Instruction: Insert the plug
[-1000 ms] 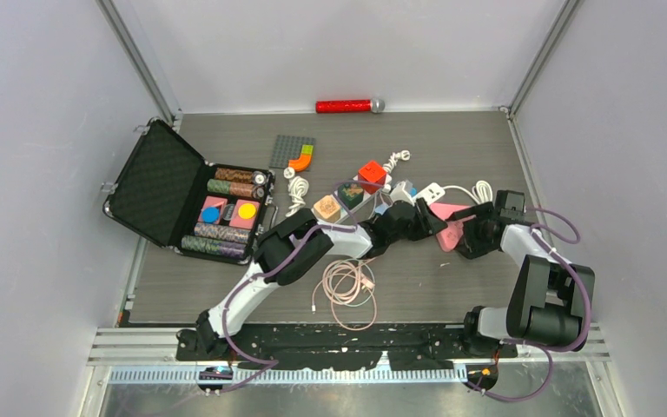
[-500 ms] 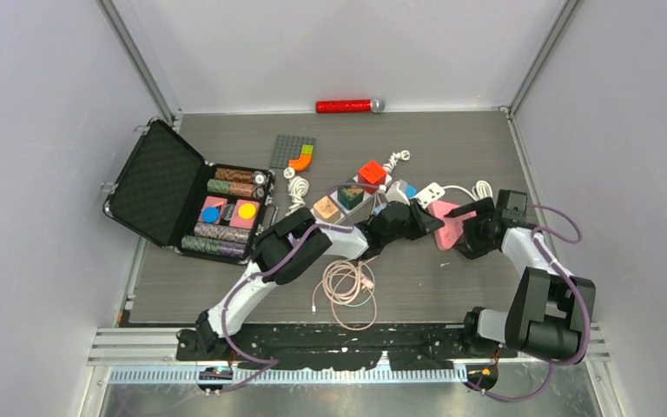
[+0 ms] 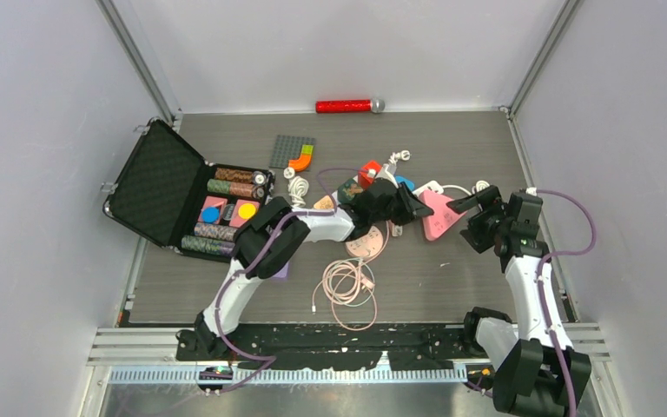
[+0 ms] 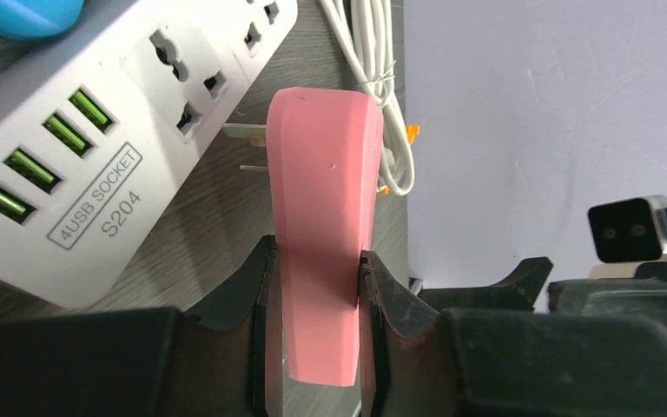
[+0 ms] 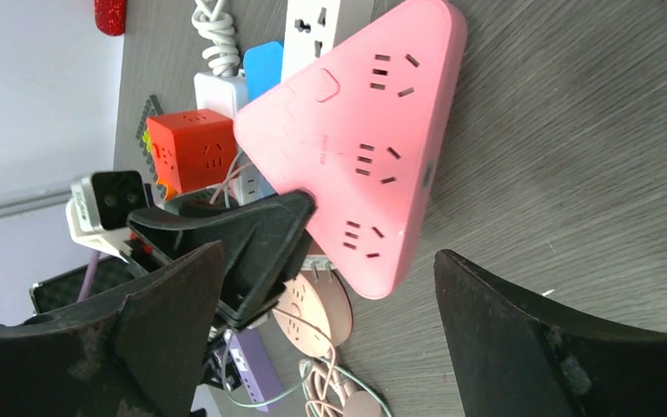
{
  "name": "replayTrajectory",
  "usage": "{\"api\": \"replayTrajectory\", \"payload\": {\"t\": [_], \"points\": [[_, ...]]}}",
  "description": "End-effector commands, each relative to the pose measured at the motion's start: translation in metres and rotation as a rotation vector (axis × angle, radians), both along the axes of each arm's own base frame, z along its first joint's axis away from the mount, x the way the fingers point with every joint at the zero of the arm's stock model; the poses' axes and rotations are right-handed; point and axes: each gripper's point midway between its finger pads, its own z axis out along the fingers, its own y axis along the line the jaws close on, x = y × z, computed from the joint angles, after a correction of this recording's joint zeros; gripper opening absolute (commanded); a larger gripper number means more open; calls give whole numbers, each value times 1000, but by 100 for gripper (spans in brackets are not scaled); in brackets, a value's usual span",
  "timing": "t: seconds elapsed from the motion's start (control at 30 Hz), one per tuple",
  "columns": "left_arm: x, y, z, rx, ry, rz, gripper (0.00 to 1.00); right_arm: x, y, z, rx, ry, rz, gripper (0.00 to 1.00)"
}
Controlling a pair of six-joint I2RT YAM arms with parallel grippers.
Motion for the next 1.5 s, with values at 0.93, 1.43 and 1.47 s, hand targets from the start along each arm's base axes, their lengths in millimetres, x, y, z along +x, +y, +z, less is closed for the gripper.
{"api": "replayTrajectory", "payload": {"t": [0.93, 1.43, 1.47], "points": [[-8, 32, 117, -339, 64, -193, 0, 36, 30, 24, 193, -312, 142, 88], [-8, 34, 109, -362, 95, -177, 0, 43, 39, 23, 284, -363, 184, 38], [-8, 34, 106, -351, 95, -174, 4, 44, 39, 23, 291, -359, 186, 33]]}}
